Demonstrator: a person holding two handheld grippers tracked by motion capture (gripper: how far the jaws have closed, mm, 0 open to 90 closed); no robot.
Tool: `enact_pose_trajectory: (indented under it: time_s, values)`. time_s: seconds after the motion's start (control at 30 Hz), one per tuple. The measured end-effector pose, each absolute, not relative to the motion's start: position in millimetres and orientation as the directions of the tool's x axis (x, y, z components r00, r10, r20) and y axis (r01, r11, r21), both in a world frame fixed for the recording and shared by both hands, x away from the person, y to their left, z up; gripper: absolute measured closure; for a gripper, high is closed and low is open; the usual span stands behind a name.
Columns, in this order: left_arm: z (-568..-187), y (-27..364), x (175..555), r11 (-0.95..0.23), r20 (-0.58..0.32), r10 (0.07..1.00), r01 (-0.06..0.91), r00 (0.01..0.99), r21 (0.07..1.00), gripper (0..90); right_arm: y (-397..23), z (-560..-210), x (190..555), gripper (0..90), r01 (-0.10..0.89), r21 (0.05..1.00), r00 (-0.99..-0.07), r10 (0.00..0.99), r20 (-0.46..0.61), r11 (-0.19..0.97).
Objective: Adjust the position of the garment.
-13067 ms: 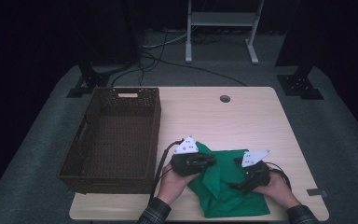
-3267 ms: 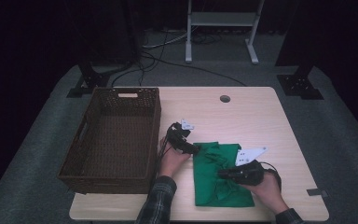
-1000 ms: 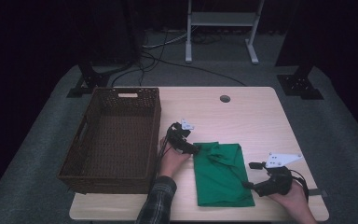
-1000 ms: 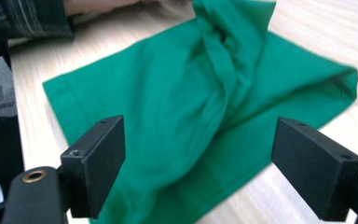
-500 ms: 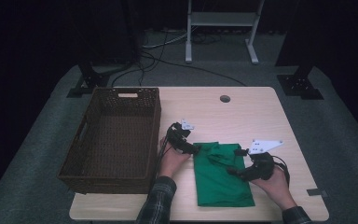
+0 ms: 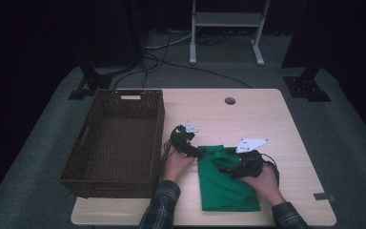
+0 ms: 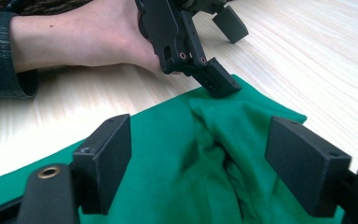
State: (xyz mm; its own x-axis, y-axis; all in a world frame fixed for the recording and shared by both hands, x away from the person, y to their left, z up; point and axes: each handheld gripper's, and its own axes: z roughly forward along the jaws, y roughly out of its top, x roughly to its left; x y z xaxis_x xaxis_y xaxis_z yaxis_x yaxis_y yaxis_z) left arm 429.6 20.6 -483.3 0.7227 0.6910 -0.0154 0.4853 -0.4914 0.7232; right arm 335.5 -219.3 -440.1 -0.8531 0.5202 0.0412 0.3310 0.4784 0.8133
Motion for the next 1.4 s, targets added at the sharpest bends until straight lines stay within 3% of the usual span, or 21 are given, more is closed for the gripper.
enact_pose_trajectory:
  time_s: [0.43, 0.57, 0.7, 0.73, 0.8, 0.9, 1.13, 1.4]
  values:
    - [-483, 21, 430, -0.492, -0.015, 0.691, 0.486, 0.723, 0.722, 0.0, -198, -452, 346, 28.1, 0.328, 0.769, -0.821, 0.568, -0.054, 0.548]
    - [-483, 21, 430, -0.492, -0.015, 0.691, 0.486, 0.723, 0.723, 0.0, -194, -455, 349, 35.5, 0.334, 0.749, -0.794, 0.599, -0.103, 0.572]
    - [-483, 21, 430, -0.492, -0.015, 0.691, 0.486, 0.723, 0.723, 0.0, -195, -457, 349, 52.2, 0.326, 0.750, -0.784, 0.608, -0.126, 0.575]
    - [-483, 21, 430, -0.492, -0.015, 0.691, 0.486, 0.723, 0.723, 0.0, -195, -457, 349, 52.2, 0.326, 0.750, -0.784, 0.608, -0.126, 0.575]
    - [-483, 21, 430, -0.493, -0.015, 0.691, 0.486, 0.723, 0.722, 0.0, -201, -453, 348, 65.2, 0.326, 0.764, -0.773, 0.622, -0.123, 0.557]
    - [-483, 21, 430, -0.492, -0.015, 0.691, 0.485, 0.723, 0.723, 0.0, -210, -447, 347, 72.6, 0.327, 0.784, -0.766, 0.634, -0.107, 0.528]
    - [-483, 21, 430, -0.492, -0.015, 0.691, 0.485, 0.723, 0.723, 0.0, -235, -440, 347, 82.5, 0.367, 0.810, -0.756, 0.653, -0.027, 0.458]
    - [-483, 21, 430, -0.494, -0.014, 0.689, 0.484, 0.725, 0.722, 0.0, -257, -441, 351, 84.9, 0.427, 0.810, -0.718, 0.695, 0.034, 0.402]
